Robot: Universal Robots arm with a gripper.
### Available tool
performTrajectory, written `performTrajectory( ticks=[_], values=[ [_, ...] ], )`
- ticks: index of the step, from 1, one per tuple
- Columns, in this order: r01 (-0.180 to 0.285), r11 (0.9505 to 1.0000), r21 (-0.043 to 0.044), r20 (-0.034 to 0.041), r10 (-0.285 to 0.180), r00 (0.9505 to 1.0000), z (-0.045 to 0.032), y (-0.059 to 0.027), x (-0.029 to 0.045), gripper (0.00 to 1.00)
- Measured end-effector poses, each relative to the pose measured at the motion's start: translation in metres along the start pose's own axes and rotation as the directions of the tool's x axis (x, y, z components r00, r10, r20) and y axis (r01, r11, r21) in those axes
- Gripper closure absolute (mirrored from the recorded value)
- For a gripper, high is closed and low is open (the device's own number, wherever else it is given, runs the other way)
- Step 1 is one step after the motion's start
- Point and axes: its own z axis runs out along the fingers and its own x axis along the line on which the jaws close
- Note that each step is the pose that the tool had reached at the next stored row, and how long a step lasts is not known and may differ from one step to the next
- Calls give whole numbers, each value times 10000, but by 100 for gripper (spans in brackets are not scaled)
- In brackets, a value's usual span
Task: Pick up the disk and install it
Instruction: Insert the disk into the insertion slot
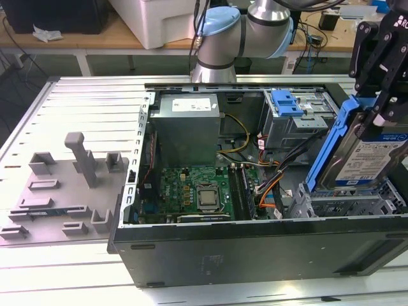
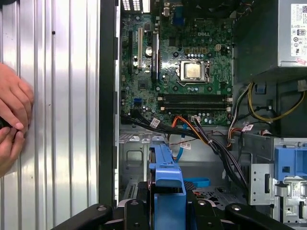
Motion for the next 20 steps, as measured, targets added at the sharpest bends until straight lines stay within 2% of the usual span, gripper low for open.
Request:
performTrajectory(
  ticks=[20],
  values=[
    [1,10000,30,1,-1,10000,135,-2,-2,63]
  ],
)
